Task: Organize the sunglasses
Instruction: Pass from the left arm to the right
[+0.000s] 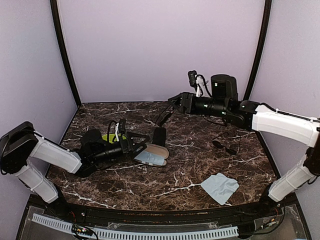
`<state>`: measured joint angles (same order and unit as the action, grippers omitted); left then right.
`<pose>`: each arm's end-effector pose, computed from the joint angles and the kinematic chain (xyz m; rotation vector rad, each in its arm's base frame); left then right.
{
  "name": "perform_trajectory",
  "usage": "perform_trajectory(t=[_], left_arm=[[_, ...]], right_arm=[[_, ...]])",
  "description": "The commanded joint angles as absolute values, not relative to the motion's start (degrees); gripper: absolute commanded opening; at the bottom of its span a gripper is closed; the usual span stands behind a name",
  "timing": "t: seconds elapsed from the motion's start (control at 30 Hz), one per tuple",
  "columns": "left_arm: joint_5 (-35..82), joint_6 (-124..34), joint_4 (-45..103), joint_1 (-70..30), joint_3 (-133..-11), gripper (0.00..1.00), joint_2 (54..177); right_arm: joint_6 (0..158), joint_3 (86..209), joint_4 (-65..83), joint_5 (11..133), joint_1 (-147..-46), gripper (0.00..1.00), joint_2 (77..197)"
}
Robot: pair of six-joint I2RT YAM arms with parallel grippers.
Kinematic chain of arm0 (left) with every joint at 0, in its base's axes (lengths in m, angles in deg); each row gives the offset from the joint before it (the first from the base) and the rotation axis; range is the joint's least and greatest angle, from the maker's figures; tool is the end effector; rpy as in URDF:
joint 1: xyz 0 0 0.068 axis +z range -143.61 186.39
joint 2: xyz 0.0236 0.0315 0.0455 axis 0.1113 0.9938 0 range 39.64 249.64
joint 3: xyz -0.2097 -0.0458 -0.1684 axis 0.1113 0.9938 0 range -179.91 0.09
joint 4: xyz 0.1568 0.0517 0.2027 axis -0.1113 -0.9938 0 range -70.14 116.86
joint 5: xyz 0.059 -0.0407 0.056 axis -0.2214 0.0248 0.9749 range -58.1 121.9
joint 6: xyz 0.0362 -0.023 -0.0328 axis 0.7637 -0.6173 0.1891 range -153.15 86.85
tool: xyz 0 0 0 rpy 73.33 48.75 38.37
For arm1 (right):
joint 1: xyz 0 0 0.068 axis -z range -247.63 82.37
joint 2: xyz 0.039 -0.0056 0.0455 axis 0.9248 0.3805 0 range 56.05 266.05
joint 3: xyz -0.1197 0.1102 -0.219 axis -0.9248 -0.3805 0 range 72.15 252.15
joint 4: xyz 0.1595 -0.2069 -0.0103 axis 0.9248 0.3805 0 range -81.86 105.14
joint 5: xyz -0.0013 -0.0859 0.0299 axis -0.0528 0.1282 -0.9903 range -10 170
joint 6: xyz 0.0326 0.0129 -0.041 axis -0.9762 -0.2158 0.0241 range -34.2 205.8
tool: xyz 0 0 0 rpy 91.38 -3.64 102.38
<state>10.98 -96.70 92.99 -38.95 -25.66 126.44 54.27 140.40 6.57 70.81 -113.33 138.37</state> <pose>0.1900 -0.2104 0.2012 0.0714 1.7768 -1.7367 0.2358 0.2499 0.3502 -0.3606 1.8935 1.0841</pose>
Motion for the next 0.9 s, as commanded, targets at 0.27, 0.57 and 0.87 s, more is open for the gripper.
perform_trajectory(t=[0.27,0.57,0.87], left_arm=[[31.3,-75.8,49.7,-38.7,-27.4,0.98,103.6],[31.2,-72.2,39.6,-35.4,-31.2,0.95,105.8],[30.5,-73.8,41.3,-34.3,-29.0,0.94,106.3]], right_arm=[[77.9,157.6,37.3,68.7,-114.3,0.42,149.4],[85.8,168.4,46.6,71.0,-117.7,0.41,159.7],[93.8,183.9,58.1,73.9,-121.1,0.41,172.1]])
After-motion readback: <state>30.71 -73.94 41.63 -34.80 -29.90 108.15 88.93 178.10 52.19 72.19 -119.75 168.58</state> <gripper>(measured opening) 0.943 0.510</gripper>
